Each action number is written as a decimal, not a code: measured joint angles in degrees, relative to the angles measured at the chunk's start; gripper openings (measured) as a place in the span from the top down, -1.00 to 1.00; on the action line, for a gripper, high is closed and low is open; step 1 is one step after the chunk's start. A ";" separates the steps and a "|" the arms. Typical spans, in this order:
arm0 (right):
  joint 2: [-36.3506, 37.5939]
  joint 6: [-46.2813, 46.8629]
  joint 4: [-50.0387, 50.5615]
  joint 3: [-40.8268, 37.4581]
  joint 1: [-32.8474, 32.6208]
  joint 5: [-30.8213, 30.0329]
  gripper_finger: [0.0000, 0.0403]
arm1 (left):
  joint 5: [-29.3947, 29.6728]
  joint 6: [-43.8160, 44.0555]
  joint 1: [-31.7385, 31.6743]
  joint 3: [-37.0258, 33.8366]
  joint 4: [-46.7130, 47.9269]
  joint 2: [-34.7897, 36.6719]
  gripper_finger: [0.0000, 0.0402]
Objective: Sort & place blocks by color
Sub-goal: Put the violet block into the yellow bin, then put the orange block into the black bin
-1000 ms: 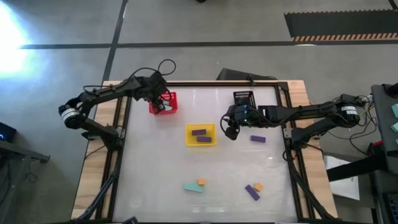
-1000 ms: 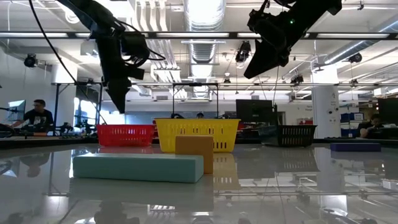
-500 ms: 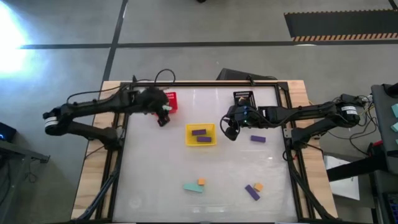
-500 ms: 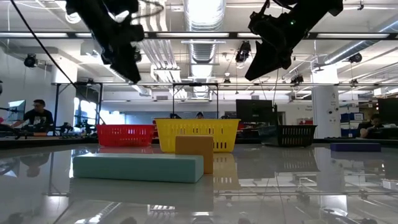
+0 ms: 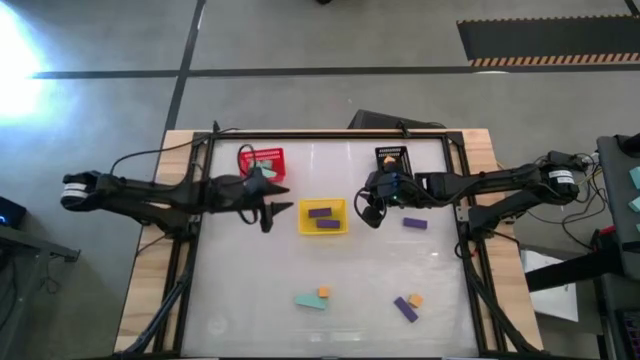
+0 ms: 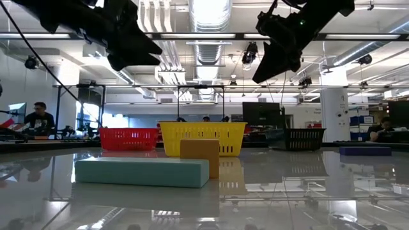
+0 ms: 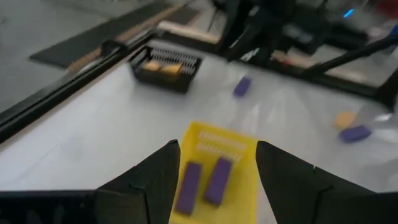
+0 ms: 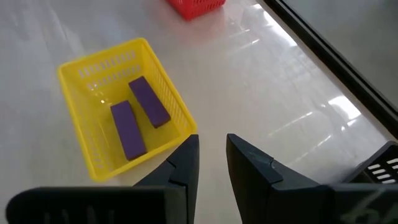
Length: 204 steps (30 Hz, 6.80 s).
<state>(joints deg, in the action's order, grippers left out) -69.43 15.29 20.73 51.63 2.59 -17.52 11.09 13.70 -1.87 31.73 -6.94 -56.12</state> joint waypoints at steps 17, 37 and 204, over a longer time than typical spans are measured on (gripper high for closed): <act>-0.13 16.93 6.71 2.46 -4.07 20.56 0.73 | 0.11 -6.70 0.83 -2.58 -10.78 -0.17 0.03; -0.09 13.46 44.06 -2.69 -5.29 14.47 0.47 | 0.09 -9.81 0.83 -2.53 -11.39 0.02 0.03; -38.28 -5.93 -21.72 15.96 -28.94 2.91 -0.34 | 2.71 8.54 29.79 11.08 -0.09 -26.40 0.03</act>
<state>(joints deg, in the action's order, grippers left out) -107.71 9.37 -0.99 67.60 -26.35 -14.61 13.80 22.24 27.92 42.81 -7.03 -82.52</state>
